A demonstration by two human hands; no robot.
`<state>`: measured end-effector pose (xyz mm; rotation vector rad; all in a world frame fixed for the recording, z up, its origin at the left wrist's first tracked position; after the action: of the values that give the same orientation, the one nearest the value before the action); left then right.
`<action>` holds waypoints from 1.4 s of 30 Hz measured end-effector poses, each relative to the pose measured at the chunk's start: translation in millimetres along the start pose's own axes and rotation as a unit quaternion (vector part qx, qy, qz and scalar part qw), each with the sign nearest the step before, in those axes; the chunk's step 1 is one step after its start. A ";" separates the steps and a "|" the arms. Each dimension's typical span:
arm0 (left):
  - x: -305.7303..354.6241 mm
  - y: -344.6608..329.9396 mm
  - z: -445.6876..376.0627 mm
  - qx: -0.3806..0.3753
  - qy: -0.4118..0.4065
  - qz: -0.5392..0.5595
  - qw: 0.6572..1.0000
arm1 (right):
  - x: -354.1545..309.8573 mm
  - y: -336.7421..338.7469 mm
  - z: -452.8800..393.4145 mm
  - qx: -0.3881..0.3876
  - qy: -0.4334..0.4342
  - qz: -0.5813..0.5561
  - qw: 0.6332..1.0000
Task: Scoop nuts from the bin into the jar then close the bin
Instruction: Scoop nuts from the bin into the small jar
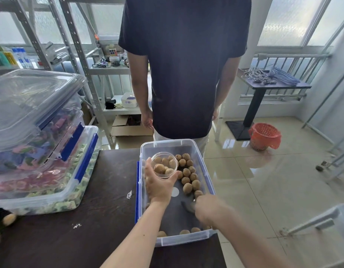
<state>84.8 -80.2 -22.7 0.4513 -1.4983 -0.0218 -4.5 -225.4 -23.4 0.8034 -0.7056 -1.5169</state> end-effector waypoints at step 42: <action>-18.1 19.5 5.9 0.016 0.002 0.035 0.999 | 23.7 -3.4 -86.0 0.256 -0.025 -0.494 0.830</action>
<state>72.4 -58.6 -34.0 0.4242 -1.5123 0.0579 62.9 -247.2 -77.7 1.7224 -0.7890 -2.3070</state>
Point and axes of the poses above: each hand's wrist, its own z-axis away from the middle knuckle, its own y-axis out of the back of the hand, x = y × z, the point moved 9 cm from there along -z, towards the middle knuckle, and after that the axes turned 9 degrees about y, right-handed, at the moved point
